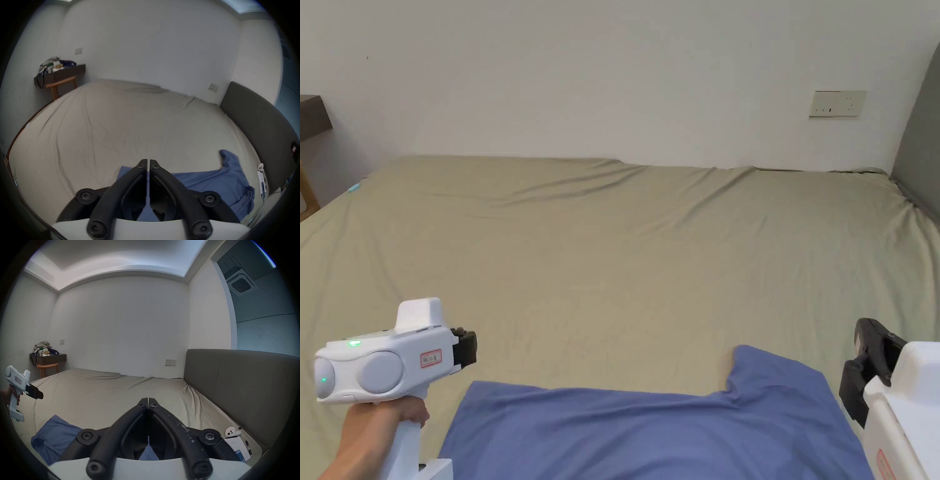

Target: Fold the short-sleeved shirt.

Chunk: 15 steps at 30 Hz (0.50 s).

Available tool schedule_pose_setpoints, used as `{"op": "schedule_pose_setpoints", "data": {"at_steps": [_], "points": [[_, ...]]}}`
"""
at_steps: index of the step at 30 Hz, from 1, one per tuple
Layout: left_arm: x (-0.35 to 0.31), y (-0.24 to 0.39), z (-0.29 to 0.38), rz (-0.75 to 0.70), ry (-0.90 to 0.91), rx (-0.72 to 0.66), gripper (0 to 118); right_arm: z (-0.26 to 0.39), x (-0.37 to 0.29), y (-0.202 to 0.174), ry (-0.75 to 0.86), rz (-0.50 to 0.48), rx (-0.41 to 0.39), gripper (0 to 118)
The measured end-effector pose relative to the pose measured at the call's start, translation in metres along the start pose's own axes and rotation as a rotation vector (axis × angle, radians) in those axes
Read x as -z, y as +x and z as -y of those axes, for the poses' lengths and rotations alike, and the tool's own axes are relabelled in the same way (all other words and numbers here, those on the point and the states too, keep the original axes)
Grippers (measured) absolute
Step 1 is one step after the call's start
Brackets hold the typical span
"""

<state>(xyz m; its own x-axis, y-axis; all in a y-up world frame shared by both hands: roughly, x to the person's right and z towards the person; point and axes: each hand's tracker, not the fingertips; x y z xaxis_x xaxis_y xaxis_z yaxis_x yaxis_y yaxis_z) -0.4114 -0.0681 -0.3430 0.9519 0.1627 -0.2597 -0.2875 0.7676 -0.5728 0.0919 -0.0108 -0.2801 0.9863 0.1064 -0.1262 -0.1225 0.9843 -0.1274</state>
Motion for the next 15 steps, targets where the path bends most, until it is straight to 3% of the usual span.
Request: {"op": "schedule_pose_setpoints", "data": {"at_steps": [3,5,6,8,11,15], "points": [[0.039,-0.007,0.001,-0.033,-0.090,-0.010,23,0.006,0.023,0.000,-0.031,0.000,-0.006,1],[0.074,-0.021,0.003,-0.056,-0.151,-0.027,56,0.011,0.037,0.000,-0.052,0.003,-0.009,1],[0.089,-0.026,0.005,-0.065,-0.180,-0.044,83,0.014,0.044,0.000,-0.064,0.006,-0.010,1],[0.110,-0.030,0.011,-0.091,-0.233,-0.063,107,0.019,0.055,0.000,-0.085,0.013,-0.010,1],[0.135,-0.033,0.025,-0.087,-0.257,-0.049,101,0.028,0.067,0.003,-0.113,0.019,-0.005,1],[0.161,-0.021,0.048,-0.123,-0.341,0.026,78,0.045,0.081,0.010,-0.172,0.030,0.015,1]]}}
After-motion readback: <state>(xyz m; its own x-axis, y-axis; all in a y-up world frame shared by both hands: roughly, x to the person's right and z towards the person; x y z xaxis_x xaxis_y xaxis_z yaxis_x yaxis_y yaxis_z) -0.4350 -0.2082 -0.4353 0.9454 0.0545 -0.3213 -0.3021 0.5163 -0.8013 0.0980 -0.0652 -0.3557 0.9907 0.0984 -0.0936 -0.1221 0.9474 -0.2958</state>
